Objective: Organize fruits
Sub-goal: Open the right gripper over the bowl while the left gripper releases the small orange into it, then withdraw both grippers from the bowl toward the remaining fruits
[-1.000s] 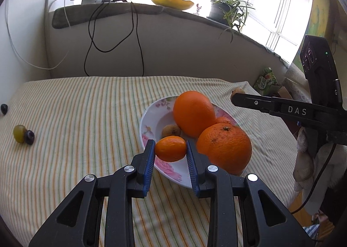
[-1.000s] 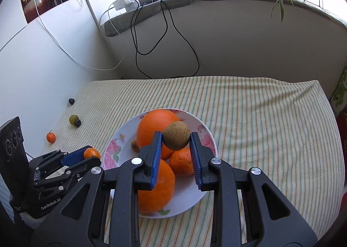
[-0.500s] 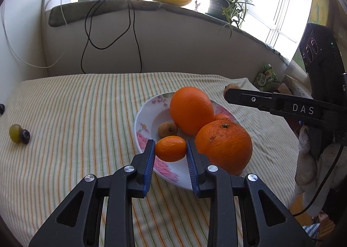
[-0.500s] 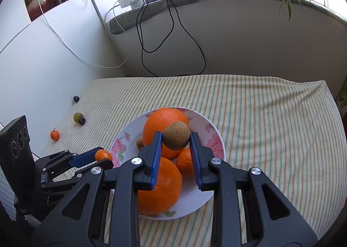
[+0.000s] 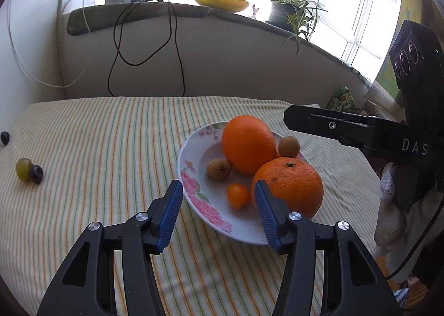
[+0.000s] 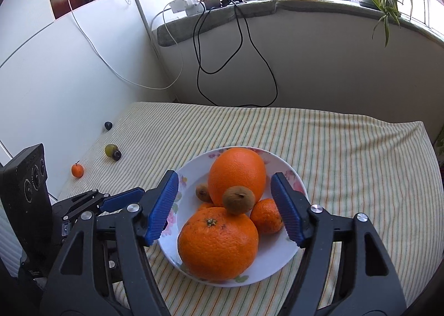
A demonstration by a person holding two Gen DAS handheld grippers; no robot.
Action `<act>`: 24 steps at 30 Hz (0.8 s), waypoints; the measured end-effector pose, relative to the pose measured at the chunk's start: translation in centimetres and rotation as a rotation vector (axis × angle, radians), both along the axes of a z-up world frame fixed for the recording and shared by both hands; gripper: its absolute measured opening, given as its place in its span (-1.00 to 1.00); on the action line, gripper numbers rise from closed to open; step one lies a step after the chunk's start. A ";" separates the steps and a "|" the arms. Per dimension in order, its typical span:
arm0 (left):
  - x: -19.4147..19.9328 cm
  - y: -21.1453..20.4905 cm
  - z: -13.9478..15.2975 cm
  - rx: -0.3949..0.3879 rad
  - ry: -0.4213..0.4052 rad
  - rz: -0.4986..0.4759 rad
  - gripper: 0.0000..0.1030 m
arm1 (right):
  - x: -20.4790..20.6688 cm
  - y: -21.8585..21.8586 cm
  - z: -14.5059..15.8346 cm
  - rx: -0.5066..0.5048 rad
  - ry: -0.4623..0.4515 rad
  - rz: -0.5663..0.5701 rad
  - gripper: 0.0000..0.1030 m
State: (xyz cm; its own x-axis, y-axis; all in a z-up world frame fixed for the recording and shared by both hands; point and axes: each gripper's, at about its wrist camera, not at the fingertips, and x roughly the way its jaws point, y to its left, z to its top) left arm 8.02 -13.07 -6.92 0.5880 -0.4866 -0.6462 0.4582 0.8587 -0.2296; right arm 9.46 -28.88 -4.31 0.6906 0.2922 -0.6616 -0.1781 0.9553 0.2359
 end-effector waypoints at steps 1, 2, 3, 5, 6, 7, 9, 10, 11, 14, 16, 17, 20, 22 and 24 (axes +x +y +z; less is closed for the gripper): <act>0.0 0.0 0.0 -0.002 0.003 0.002 0.02 | 0.0 0.0 0.2 0.000 -0.004 -0.002 0.41; 0.0 0.0 -0.1 -0.003 0.005 0.004 0.02 | -0.1 -0.1 0.3 0.003 -0.007 -0.007 0.43; 0.0 0.1 -0.1 -0.004 0.004 0.006 0.02 | -0.1 -0.3 0.4 0.007 -0.007 -0.013 0.44; 0.0 0.3 -0.1 -0.005 0.005 0.010 0.02 | -0.1 -0.8 0.5 0.024 -0.009 -0.025 0.46; -0.1 0.4 -0.1 -0.007 0.004 0.012 0.02 | -0.1 -1.0 0.6 0.032 -0.009 -0.031 0.47; -0.1 0.5 -0.1 -0.009 0.004 0.014 0.02 | -0.1 -1.3 0.6 0.041 -0.007 -0.037 0.47; -0.1 0.5 0.0 -0.010 0.001 0.017 0.02 | 0.0 -1.9 0.7 0.071 0.003 -0.045 0.47; -0.1 0.6 0.0 -0.010 0.000 0.018 0.02 | 0.0 -2.3 0.7 0.087 0.006 -0.050 0.47; -0.2 0.6 0.1 -0.011 -0.002 0.019 0.02 | 0.1 -2.6 0.7 0.098 0.010 -0.056 0.47; -0.3 0.7 0.2 -0.015 -0.006 0.021 0.02 | 0.1 -3.3 0.8 0.122 0.010 -0.072 0.48; -0.3 0.9 0.3 -0.019 -0.008 0.024 0.02 | 0.1 -3.6 1.1 0.132 0.007 -0.079 0.56; -0.4 1.0 0.3 -0.021 -0.008 0.024 0.02 | 0.1 -3.7 1.2 0.134 0.004 -0.083 0.60; -0.4 1.3 0.4 -0.024 -0.012 0.030 0.02 | 0.1 -3.4 1.6 0.131 -0.004 -0.081 0.61; -0.4 1.5 0.5 -0.025 -0.013 0.035 0.03 | 0.2 -3.1 1.8 0.127 -0.006 -0.074 0.61; -0.4 1.9 0.5 -0.027 -0.015 0.043 0.10 | 0.3 -2.5 1.9 0.120 -0.009 -0.064 0.61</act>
State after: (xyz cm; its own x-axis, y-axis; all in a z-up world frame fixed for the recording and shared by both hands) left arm 7.62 -11.17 -6.41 0.6183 -0.4779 -0.6239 0.4245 0.8712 -0.2465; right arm 9.74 -31.42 -2.36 0.7165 0.3240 -0.6178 -0.1202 0.9297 0.3481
